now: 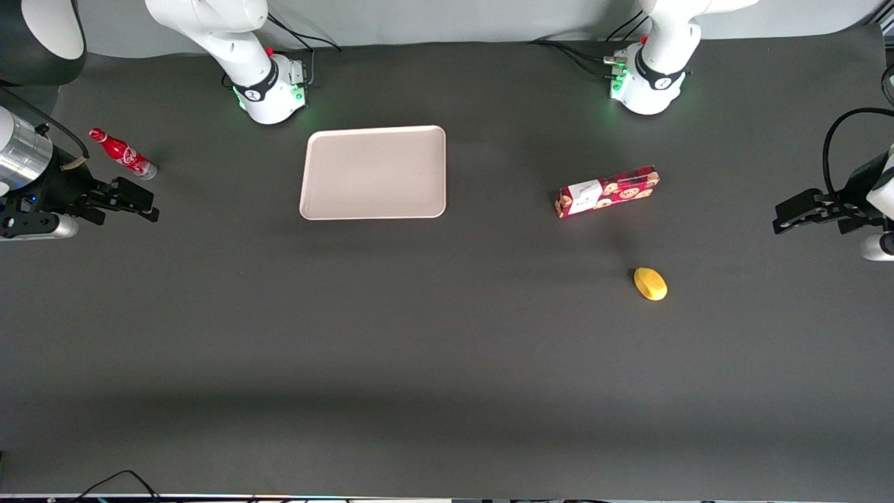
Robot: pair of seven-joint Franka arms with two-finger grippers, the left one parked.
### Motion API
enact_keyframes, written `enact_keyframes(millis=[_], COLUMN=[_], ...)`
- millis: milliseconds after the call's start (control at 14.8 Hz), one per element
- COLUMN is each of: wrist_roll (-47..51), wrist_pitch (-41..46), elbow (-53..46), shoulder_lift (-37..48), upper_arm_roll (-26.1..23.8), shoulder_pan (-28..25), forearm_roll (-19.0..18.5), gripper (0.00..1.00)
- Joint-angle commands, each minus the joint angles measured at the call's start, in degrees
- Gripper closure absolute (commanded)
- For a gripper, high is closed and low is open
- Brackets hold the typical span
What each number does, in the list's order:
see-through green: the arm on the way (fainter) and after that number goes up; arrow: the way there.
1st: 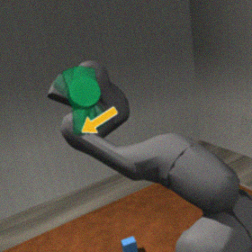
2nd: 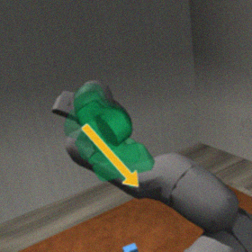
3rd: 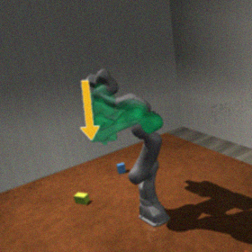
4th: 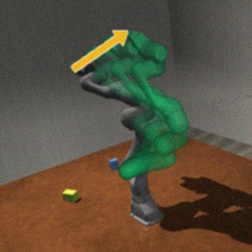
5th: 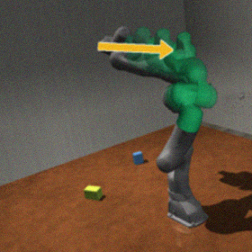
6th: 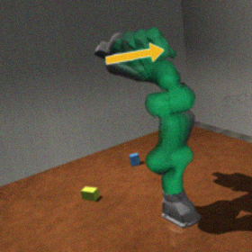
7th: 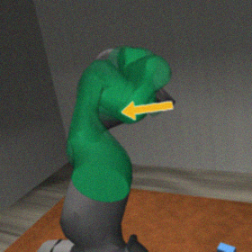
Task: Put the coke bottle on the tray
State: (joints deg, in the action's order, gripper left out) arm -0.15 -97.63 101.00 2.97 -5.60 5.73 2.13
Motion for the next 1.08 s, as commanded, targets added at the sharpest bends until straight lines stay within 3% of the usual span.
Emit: enact_keyframes(millis=[0, 1014], wrist_roll=[-1.1, -1.3], wrist_pitch=[2.1, 3.4], elbow=[-1.9, -1.9], shoulder_lift=[-0.4, -0.4], upper_arm_roll=[0.3, 0.2], shoulder_pan=[-0.6, -0.6], forearm_roll=[-0.6, -1.3], gripper=[0.00, 0.00])
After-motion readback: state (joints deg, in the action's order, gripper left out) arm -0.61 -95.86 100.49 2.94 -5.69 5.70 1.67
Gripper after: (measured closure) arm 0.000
